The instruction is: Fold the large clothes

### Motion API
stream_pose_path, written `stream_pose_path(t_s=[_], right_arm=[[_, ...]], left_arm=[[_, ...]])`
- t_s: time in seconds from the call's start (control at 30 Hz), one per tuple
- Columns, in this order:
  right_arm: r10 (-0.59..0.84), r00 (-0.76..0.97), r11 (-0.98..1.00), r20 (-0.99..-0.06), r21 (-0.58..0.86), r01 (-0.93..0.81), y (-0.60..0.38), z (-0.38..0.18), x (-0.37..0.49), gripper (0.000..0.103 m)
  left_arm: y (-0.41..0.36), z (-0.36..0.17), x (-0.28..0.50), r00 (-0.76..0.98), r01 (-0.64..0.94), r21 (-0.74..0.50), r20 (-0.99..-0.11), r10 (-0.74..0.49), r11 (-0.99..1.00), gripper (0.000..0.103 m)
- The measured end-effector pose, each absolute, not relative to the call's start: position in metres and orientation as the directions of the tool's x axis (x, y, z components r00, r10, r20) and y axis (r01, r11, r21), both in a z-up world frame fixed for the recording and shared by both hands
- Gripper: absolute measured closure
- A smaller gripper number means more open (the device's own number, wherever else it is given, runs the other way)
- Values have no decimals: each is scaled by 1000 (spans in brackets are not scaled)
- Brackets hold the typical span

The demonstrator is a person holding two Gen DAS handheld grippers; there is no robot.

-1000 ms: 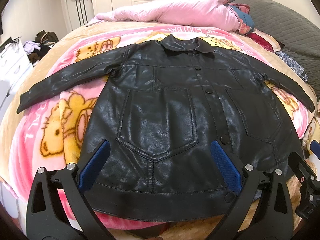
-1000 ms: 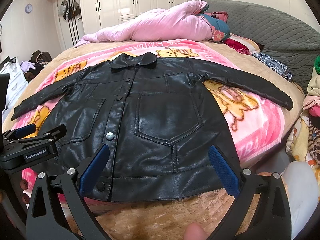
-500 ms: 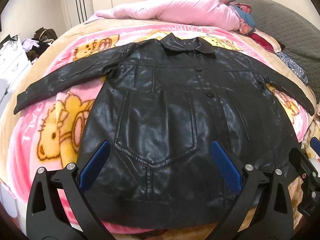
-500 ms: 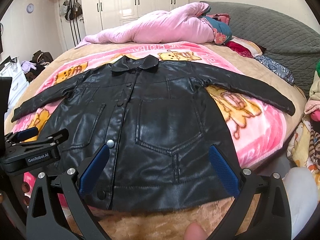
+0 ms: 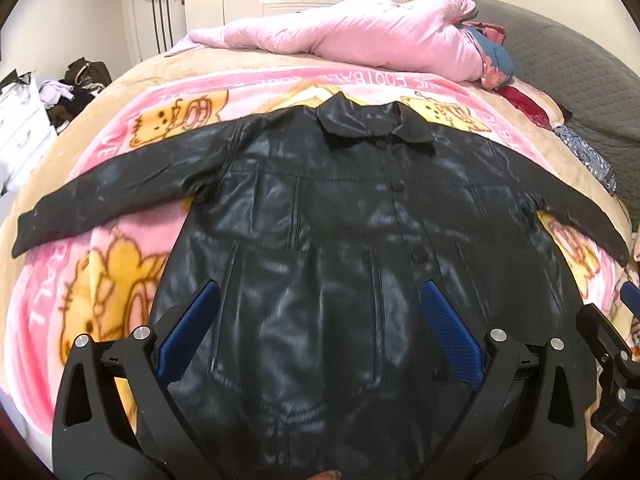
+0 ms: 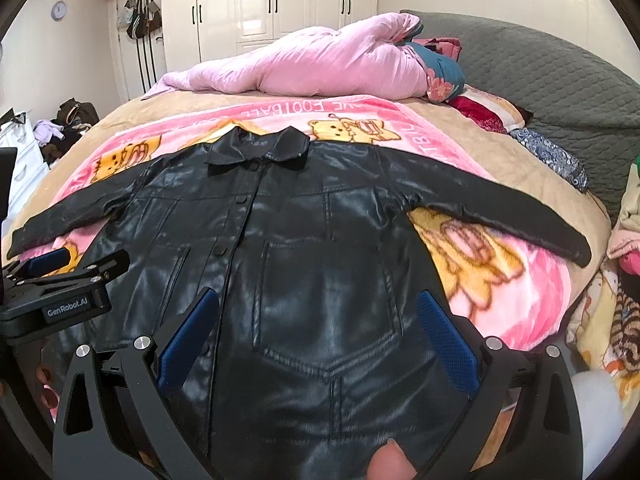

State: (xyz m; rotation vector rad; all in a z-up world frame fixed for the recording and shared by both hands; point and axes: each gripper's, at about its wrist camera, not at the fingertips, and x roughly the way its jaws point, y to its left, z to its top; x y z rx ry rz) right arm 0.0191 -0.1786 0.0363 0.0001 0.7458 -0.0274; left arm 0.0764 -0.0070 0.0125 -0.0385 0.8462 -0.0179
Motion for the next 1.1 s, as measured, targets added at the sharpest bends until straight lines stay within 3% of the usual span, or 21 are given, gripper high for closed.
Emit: stream_pose_path(t_s=[0.63,1.1], right_arm=[[-55,727,995,-685,19,94,-221,50,115,4],[-96,689,955,-719,129,268,-314,27,166,4]], left_arm=[[-35,17,166,659,-8,-55,-752,-36,998,9],[-76,11,219,654,19,-18,-756,-26,1000,9]])
